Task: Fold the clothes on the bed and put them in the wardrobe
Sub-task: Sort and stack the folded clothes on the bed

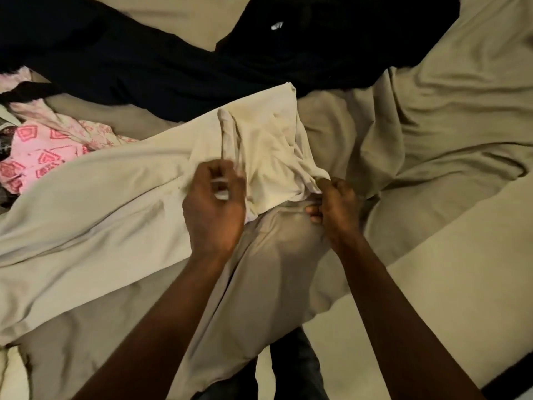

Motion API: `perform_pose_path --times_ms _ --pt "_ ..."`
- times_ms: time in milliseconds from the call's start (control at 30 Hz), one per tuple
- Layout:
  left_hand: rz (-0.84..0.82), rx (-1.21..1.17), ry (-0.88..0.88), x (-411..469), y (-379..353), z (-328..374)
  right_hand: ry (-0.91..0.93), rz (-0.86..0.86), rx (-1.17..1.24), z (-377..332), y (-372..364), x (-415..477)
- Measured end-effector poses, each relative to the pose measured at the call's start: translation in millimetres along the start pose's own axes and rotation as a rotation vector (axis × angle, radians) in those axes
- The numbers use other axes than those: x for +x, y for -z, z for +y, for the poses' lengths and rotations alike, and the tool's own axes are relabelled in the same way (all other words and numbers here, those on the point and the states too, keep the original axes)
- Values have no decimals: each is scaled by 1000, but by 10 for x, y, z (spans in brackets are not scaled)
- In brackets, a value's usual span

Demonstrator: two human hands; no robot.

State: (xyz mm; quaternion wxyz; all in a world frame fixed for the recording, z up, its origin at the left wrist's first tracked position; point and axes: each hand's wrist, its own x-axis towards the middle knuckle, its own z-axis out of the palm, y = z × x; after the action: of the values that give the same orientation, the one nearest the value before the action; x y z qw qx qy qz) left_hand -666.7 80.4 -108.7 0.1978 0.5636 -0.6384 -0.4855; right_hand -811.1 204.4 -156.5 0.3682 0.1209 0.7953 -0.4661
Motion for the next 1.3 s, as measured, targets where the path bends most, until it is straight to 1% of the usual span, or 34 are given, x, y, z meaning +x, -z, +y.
perform_pose_path --times_ms 67,133,200,233,267,333,433,500,567,633,733,767,833,867,933,967,1000,1033,1067,1100,1167,1233,1300 --pt "-122 323 -186 -176 -14 -263 59 -32 -26 37 47 60" --pt "-247 627 -373 -295 -47 -524 202 -9 -146 92 97 94" --pt "-278 832 -499 -338 -85 -732 400 13 -369 111 139 90" --pt "-263 872 -533 -330 -93 -806 477 27 -478 110 155 92" --pt "-234 886 -548 -319 -95 -853 515 34 -559 101 181 92" --pt "-182 856 -541 -272 -82 -939 491 22 -638 88 256 97" --pt "-159 759 -504 -240 -69 -984 388 -6 -596 143 333 91" --pt "-156 714 -483 -218 -67 -983 383 -28 -521 209 273 106" --pt "-181 677 -468 -161 -38 -947 454 -41 -503 224 231 181" --pt "-227 652 -487 -119 49 -871 576 -31 -553 144 294 283" --pt "-253 636 -546 -165 220 -702 823 -1 -694 -118 463 395" --pt "-265 632 -562 -198 256 -654 864 11 -768 -163 495 442" --pt "-353 653 -555 -238 266 -628 826 63 -897 -181 485 483" --pt "-422 682 -526 -239 248 -646 759 111 -878 -158 466 474" --pt "-534 729 -432 -216 187 -657 545 253 -724 -149 419 382" --pt "-545 743 -393 -196 152 -651 412 313 -656 -146 399 346" --pt "-522 742 -375 -171 119 -635 271 342 -620 -138 365 301" --pt "-474 722 -371 -151 80 -606 143 325 -633 -115 327 245" --pt "-410 684 -378 -125 40 -566 58 272 -674 -74 264 174" --pt "-352 639 -394 -106 -5 -522 32 222 -713 -8 192 98" --pt "-290 576 -463 -30 -103 -404 101 205 -766 91 43 23" --pt "-338 585 -545 100 -219 -244 194 249 -755 98 -42 74" --pt "-440 690 -618 290 -355 -61 242 292 -675 43 -41 169"
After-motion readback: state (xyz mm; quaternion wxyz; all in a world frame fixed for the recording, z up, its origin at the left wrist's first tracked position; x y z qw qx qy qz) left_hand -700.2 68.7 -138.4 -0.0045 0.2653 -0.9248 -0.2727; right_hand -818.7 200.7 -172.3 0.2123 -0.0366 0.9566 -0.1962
